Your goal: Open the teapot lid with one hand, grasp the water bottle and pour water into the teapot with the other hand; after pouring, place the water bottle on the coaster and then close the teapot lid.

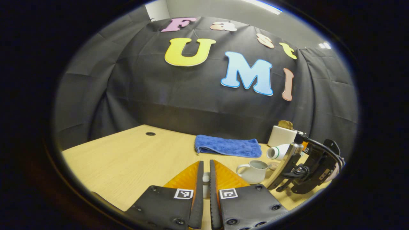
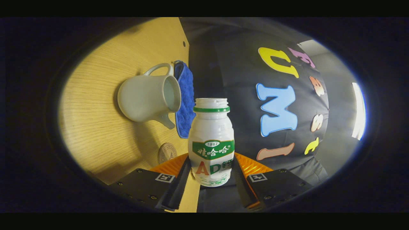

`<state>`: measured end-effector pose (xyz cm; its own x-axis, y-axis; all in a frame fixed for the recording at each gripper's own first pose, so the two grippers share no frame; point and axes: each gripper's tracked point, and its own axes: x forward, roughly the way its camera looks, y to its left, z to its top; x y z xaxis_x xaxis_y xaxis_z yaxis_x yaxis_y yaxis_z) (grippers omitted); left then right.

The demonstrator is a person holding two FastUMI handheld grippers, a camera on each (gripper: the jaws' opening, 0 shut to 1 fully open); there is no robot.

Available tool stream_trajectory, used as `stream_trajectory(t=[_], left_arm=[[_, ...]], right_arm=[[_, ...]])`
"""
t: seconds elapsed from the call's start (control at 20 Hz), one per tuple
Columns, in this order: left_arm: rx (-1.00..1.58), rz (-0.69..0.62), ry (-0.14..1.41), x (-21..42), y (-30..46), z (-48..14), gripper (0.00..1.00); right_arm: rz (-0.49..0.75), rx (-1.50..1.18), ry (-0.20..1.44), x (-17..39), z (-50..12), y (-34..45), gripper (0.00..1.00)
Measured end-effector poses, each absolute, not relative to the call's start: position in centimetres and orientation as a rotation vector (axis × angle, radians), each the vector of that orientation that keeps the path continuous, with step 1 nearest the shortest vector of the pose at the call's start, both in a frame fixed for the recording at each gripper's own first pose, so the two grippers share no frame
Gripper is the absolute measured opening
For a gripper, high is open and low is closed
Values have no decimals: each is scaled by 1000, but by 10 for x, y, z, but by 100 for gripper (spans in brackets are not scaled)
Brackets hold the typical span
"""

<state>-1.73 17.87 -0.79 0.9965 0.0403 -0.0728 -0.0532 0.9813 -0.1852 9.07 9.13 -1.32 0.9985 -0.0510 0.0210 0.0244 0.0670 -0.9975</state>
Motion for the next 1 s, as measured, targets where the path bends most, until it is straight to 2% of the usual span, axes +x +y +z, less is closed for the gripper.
stream_trajectory(t=[0.15, 0.2, 0.35, 0.4, 0.55, 0.6, 1.0], left_arm=[[-189, 44, 70, -18, 177, -9, 16], [-191, 42, 71, -18, 176, -9, 19], [-189, 38, 73, -17, 175, -10, 19], [-189, 38, 73, -17, 176, -10, 16], [-192, 37, 75, -16, 176, -11, 16], [-192, 37, 76, -17, 175, -11, 19], [-192, 33, 79, -17, 174, -12, 16]], right_arm=[[-52, -1528, 21, 93, -12, 90, 69], [-54, -1538, 19, 93, -11, 89, 69], [-58, -1573, 6, 95, -8, 88, 69], [-61, -1583, 1, 95, -7, 88, 69], [-62, -1612, -12, 98, -5, 89, 69], [-62, -1621, -17, 98, -3, 89, 69], [-66, -1689, -57, 100, 10, 92, 69]])
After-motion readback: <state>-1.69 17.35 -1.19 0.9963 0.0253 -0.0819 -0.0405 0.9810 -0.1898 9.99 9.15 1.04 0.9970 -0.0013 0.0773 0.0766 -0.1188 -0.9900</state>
